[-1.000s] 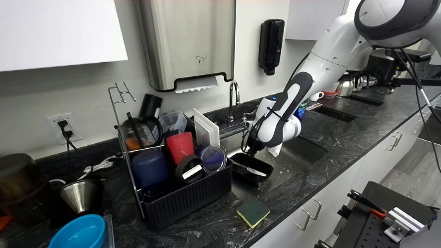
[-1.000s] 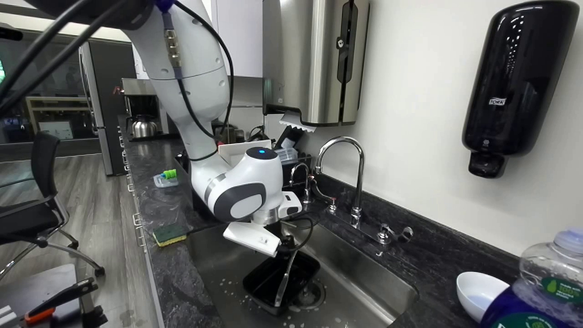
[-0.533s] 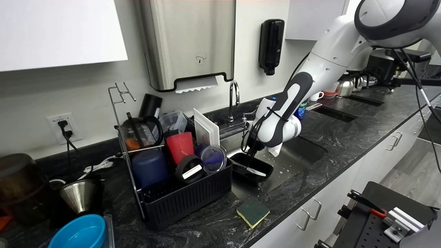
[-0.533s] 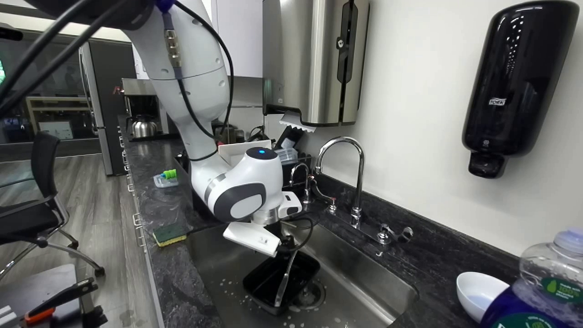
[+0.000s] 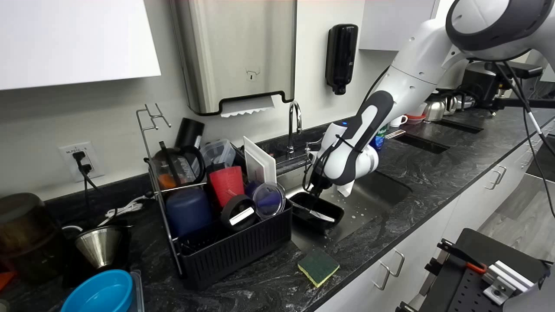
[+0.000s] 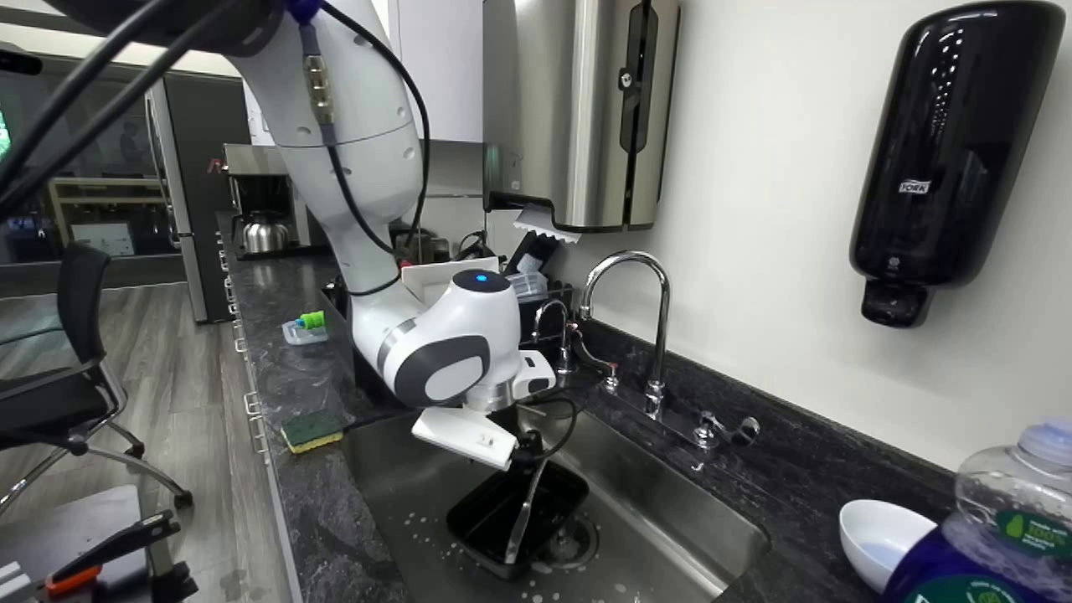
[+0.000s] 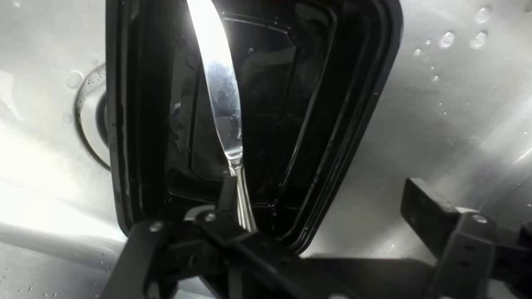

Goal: Take the silver butter knife out of the black lunchbox and put it on the dishrack

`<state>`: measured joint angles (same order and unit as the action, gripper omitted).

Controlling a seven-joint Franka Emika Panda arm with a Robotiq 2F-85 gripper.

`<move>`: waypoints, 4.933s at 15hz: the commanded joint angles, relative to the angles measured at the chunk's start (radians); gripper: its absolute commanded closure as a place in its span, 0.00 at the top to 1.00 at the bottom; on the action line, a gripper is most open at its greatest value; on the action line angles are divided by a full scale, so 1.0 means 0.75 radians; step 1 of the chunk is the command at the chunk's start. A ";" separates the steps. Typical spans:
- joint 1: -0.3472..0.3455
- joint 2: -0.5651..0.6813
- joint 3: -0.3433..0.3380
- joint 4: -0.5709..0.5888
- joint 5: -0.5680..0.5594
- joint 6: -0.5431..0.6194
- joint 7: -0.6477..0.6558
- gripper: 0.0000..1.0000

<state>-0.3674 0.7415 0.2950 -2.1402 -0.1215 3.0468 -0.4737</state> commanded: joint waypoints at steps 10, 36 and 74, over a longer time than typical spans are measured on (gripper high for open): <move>-0.030 0.112 -0.001 0.087 -0.133 0.064 -0.070 1.00; -0.025 0.237 -0.034 0.212 -0.268 0.152 -0.064 0.75; 0.001 0.329 -0.058 0.316 -0.338 0.177 -0.075 1.00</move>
<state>-0.3720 0.9695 0.2636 -1.9228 -0.3507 3.1573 -0.5167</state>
